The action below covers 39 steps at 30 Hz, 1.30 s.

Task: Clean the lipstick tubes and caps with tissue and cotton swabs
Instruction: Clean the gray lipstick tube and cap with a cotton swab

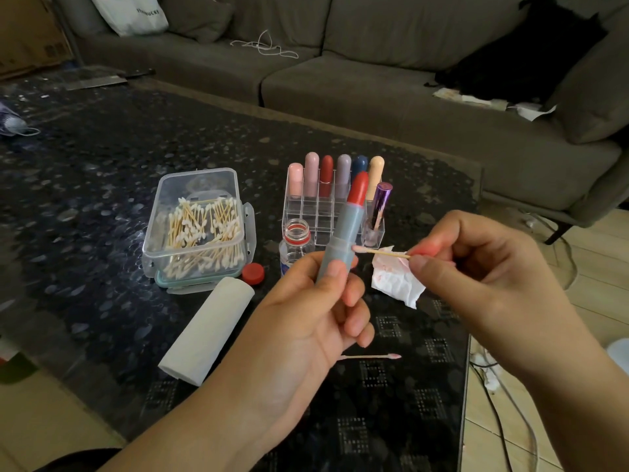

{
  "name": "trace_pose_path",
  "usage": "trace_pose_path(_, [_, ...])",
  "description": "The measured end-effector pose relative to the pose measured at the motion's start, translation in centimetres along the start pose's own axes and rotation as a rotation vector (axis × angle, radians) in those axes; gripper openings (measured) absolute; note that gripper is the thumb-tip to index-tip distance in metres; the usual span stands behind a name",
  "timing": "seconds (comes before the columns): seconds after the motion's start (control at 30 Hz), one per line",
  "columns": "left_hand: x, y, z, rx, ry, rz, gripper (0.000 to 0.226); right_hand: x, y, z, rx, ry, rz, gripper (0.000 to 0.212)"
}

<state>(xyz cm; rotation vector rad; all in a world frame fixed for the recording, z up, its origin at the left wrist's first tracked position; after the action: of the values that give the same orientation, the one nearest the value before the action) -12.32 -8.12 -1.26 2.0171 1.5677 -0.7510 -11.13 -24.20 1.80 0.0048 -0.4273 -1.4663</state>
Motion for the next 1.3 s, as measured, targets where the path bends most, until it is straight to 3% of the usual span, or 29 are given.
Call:
trace_pose_path(0.43, [0.02,-0.17,-0.21,0.064,-0.042,0.036,0.028,-0.08,-0.04,-0.06,0.000,0.021,0.005,0.010])
trace_pose_path(0.73, [-0.15,-0.23,-0.27,0.053,0.006,0.026,0.012,-0.09,-0.03,-0.07,0.023,0.019,0.023,0.012])
trace_pose_path(0.97, [0.17,-0.05,-0.03,0.053,-0.042,0.066,0.027,0.06,-0.02,0.04,0.024,0.036,0.015,0.014])
trace_pose_path(1.3, [-0.11,-0.26,-0.20,0.113,-0.061,0.040,0.026,-0.33,-0.04,0.16,0.007,0.014,0.028,0.011])
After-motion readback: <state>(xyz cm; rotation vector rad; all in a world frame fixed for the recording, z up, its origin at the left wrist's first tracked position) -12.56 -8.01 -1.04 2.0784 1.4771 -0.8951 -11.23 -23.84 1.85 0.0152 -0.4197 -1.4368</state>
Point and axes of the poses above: each hand's wrist, its own y-axis towards the middle knuckle, its own x-axis out of the back of the hand, z = x × y, the point moved 1 cm from there along y, towards the middle knuckle, and after that the axes turned 7 degrees about -x, right-handed, at the moved point
